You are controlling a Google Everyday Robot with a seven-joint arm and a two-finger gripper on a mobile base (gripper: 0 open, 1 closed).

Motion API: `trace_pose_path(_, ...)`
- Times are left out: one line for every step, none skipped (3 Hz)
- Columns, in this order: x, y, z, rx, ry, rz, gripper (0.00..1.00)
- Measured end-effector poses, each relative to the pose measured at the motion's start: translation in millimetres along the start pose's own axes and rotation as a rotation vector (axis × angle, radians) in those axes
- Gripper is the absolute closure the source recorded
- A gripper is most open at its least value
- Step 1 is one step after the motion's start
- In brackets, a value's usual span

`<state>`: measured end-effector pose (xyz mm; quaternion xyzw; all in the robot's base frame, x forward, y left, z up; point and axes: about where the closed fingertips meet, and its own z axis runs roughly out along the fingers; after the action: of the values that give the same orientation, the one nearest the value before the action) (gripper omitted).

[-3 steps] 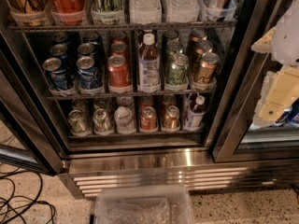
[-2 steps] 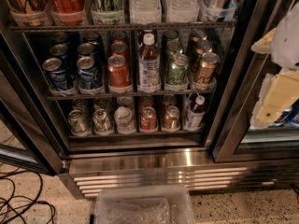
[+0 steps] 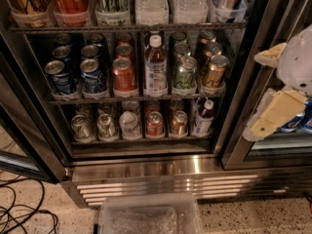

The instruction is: Pick redbull can from top shelf of fridge

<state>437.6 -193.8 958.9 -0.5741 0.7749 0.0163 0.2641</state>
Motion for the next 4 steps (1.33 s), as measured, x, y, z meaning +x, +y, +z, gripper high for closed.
trace_pose_path(-6,4,7,0.016,-0.137,0.042,0.00)
trace_pose_path(-25,12,4,0.056,-0.278,0.070,0.00)
trace_pose_path(-50,15,-4,0.103,-0.393,0.065,0.00)
trace_pose_path(-66,14,-10,0.171,-0.431,0.051,0.00)
